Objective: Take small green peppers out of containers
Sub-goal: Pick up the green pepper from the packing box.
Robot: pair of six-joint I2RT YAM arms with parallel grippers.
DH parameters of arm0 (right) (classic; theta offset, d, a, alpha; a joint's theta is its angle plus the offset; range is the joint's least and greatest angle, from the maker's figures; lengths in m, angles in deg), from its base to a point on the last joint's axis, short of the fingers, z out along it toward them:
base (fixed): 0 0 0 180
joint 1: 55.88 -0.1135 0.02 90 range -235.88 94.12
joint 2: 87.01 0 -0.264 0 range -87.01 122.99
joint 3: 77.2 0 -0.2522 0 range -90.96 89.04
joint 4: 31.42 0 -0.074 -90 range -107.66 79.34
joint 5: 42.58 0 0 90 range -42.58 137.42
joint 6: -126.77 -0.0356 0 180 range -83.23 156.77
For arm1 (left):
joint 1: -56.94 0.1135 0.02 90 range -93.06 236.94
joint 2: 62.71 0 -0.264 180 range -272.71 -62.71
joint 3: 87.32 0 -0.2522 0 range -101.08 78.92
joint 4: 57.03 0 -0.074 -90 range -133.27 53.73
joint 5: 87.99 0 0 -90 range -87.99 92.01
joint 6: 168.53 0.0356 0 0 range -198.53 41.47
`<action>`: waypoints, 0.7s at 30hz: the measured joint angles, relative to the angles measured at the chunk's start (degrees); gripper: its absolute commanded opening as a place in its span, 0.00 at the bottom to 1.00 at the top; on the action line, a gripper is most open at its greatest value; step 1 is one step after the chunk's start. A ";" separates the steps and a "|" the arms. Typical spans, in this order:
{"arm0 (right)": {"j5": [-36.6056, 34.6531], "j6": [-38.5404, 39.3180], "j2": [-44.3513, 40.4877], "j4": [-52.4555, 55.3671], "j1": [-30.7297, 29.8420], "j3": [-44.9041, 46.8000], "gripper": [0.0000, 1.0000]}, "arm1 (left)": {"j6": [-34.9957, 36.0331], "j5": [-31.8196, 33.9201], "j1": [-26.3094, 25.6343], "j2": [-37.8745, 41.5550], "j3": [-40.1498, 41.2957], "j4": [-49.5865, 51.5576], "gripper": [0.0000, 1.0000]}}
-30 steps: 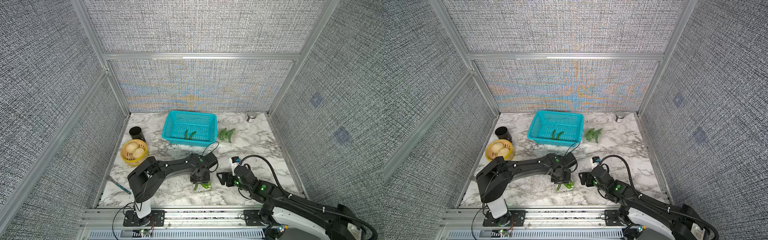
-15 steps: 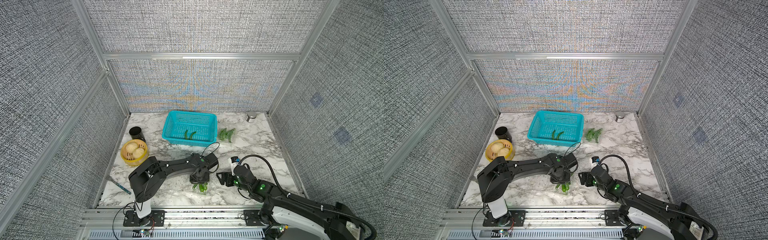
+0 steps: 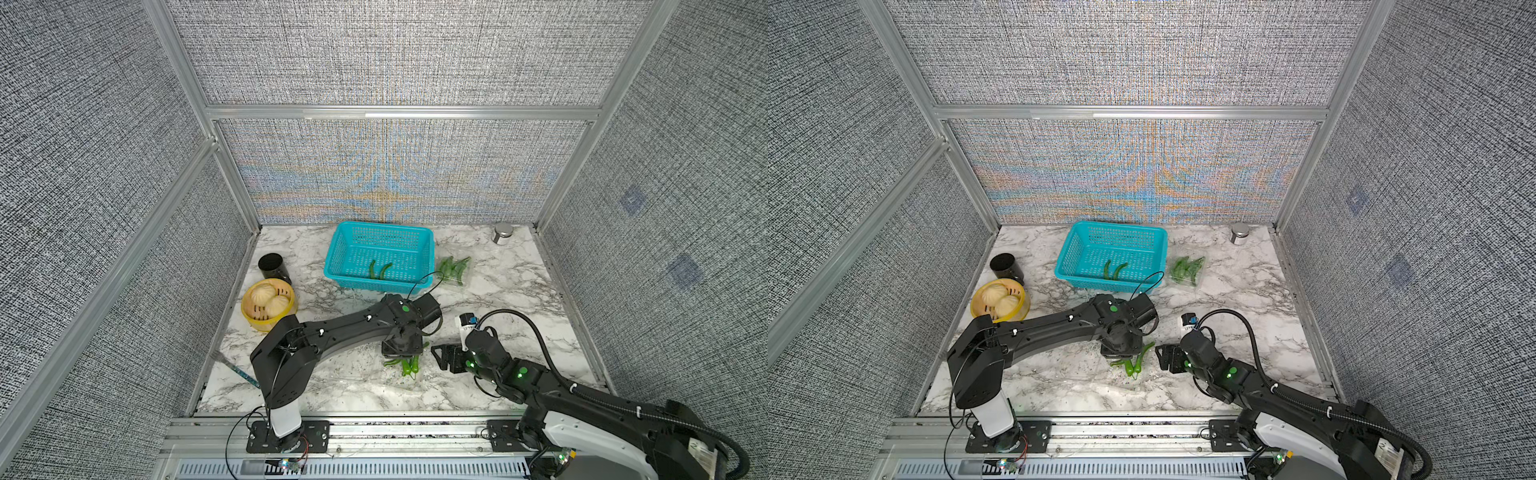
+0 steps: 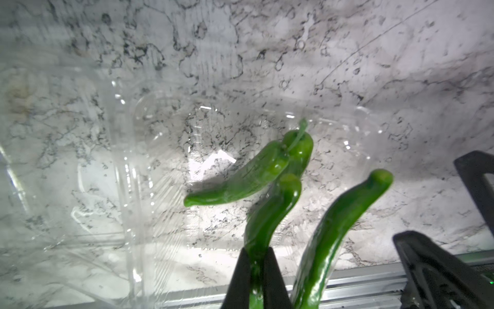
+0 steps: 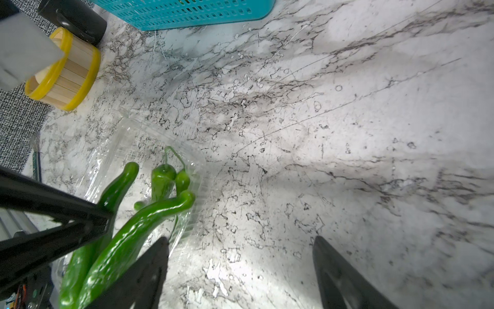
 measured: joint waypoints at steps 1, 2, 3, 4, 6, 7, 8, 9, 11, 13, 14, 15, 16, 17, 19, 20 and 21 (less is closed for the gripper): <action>0.00 0.00 0.11 -0.02 0.00 -0.02 0.85 | 0.02 -0.04 0.00 0.04 0.39 0.07 0.01; 0.00 0.00 0.20 0.02 0.00 -0.09 0.85 | 0.04 -0.31 0.00 0.31 0.79 0.33 0.01; 0.00 0.02 0.22 -0.07 0.00 -0.11 0.85 | 0.22 -0.57 0.00 0.92 1.09 0.83 0.01; 0.00 0.02 0.22 -0.20 0.00 -0.11 0.85 | 0.24 -0.66 0.00 1.53 1.09 1.22 0.01; 0.00 0.02 0.37 -0.39 0.07 -0.11 0.84 | 0.85 -0.72 -0.02 3.45 0.61 2.25 0.01; 0.00 0.02 0.48 -0.46 0.07 -0.11 0.85 | 0.96 -0.48 -0.02 4.17 0.02 2.84 0.01; 0.00 0.04 0.66 -0.61 0.11 -0.11 0.85 | 1.40 0.00 0.00 5.01 -0.92 3.41 0.01; 0.00 0.04 0.92 -0.87 0.20 -0.11 0.85 | 2.10 0.22 0.04 5.66 -2.08 4.04 0.01; 0.07 0.04 1.36 -1.25 0.24 -0.17 0.85 | 3.34 0.35 0.48 6.43 -4.92 5.38 0.01; 0.33 0.04 1.81 -1.22 0.26 -0.46 0.85 | 4.87 0.46 1.46 6.51 -8.39 6.93 0.01; 0.37 0.07 2.03 -1.25 0.31 -0.70 0.85 | 5.77 0.57 2.19 6.49 -10.12 7.74 0.01; 0.39 0.11 2.23 -1.36 0.35 -0.96 0.85 | 6.75 0.70 3.06 6.47 -11.89 8.52 0.01; 0.39 0.17 2.36 -1.44 0.37 -1.14 0.85 | 7.52 0.68 3.87 6.45 -13.27 9.03 0.01; 0.39 0.28 2.49 -1.57 0.39 -1.20 0.85 | 8.74 0.59 4.96 6.34 -14.93 9.73 0.01; 0.42 0.50 2.73 -1.62 0.63 -1.22 0.85 | 10.95 0.35 7.61 5.88 -18.25 10.32 0.01; 0.39 0.50 2.80 -1.62 0.66 -1.22 0.85 | 12.17 0.22 9.09 5.44 -20.00 10.36 0.01; 0.39 0.50 2.84 -1.62 0.70 -1.22 0.85 | 13.53 0.15 10.60 4.85 -21.92 10.49 0.01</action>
